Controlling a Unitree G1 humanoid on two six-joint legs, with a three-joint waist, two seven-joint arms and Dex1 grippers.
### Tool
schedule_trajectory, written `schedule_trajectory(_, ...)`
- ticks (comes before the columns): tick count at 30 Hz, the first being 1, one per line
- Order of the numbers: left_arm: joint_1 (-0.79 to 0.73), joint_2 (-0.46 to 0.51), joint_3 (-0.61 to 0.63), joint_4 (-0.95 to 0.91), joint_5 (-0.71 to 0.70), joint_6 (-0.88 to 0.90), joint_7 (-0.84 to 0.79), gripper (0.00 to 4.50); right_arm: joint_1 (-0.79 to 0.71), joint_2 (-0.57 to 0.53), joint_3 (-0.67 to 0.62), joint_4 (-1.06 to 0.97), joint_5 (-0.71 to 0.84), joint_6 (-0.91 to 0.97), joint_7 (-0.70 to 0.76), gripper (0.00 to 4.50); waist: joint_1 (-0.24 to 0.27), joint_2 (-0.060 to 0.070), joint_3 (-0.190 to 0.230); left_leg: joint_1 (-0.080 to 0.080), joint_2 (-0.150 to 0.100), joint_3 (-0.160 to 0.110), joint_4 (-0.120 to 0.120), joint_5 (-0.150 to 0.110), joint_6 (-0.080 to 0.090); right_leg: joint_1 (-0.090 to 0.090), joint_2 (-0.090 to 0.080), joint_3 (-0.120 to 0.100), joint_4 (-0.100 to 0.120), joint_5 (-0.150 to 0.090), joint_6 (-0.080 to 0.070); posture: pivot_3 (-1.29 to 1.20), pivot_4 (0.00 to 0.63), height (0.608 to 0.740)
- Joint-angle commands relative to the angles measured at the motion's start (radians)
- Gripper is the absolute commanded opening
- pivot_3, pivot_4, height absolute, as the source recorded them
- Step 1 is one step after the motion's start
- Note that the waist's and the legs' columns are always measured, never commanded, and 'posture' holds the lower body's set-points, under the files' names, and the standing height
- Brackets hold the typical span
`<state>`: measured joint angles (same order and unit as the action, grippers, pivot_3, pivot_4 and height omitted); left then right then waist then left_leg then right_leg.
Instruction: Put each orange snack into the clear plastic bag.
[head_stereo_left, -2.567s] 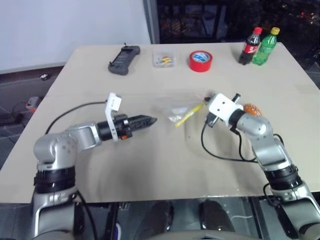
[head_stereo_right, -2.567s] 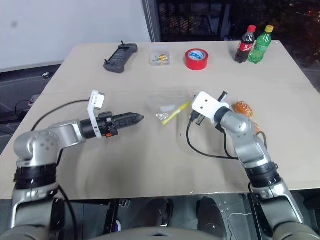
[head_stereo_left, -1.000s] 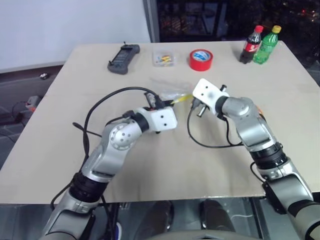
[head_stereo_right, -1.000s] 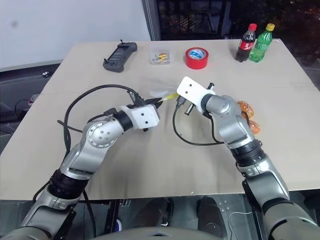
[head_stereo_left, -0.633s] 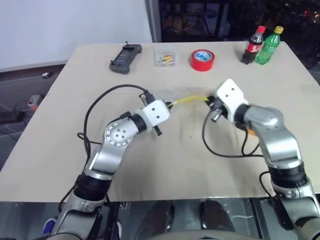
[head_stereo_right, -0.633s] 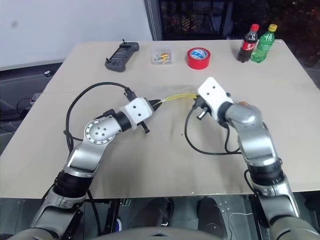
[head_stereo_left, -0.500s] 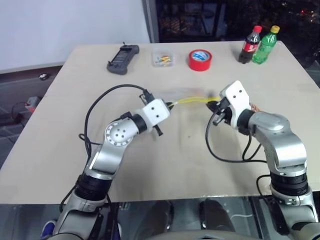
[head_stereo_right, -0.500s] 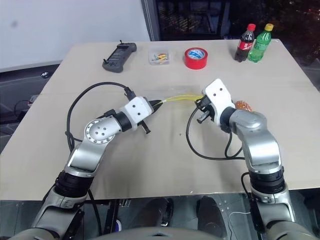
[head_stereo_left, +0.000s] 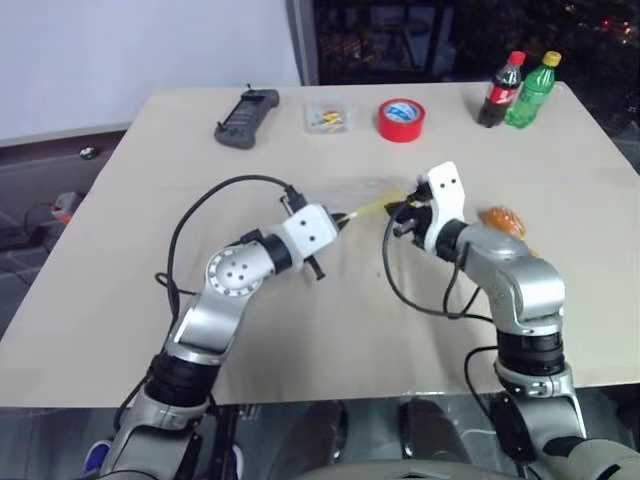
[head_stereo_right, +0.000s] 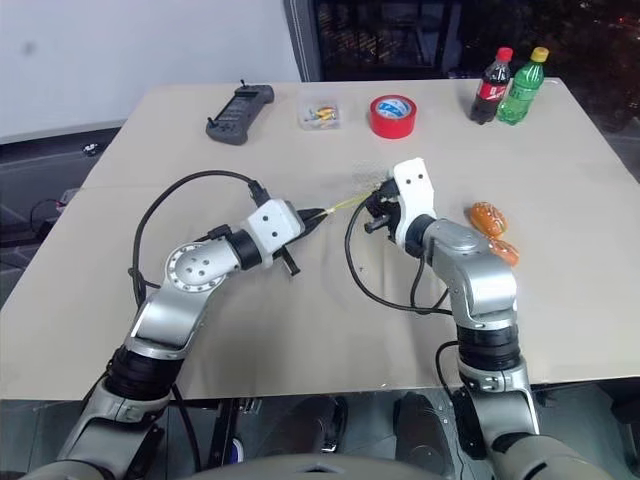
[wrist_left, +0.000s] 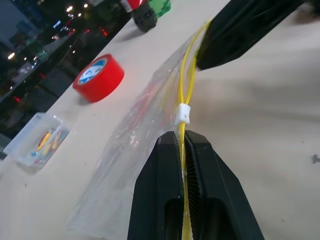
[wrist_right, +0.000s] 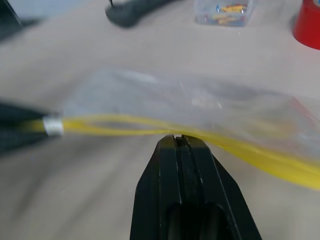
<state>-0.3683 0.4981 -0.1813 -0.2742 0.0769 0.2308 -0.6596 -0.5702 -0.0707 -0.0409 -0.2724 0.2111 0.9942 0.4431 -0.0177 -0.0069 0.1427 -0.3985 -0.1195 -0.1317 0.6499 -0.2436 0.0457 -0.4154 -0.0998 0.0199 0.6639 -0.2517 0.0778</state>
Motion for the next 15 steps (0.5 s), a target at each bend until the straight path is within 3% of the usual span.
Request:
schedule_trajectory(1, 0.015, 0.019, 0.013, -0.053, -0.01, -0.018, -0.013, 0.0, -0.026, 0.046, -0.078, -0.016, 0.098, 0.024, -0.027, 0.01, 0.0, 0.0, 0.0, 0.0, 0.0, 0.0, 0.0, 0.0, 0.0, 0.0, 0.001, 0.0, 0.0, 0.0, 0.0, 0.0, 0.15, 0.74)
schedule_trajectory(7, 0.03, 0.032, 0.016, -0.07, -0.016, -0.009, -0.023, 0.0, -0.015, 0.081, -0.16, -0.019, 0.212, 0.083, -0.068, 0.01, 0.002, 0.0, 0.0, 0.0, 0.0, 0.0, 0.0, 0.0, 0.0, 0.0, 0.001, 0.0, 0.0, 0.0, 0.0, 0.0, 0.15, 0.74)
schedule_trajectory(15, 0.029, 0.035, 0.032, -0.072, -0.025, 0.013, -0.024, 0.0, 0.061, -0.026, -0.16, -0.122, 0.303, 0.131, -0.058, 0.01, -0.002, 0.001, 0.001, 0.0, 0.0, 0.001, 0.0, 0.0, 0.0, 0.0, 0.0, 0.001, 0.0, 0.0, 0.0, 0.0, 0.15, 0.74)
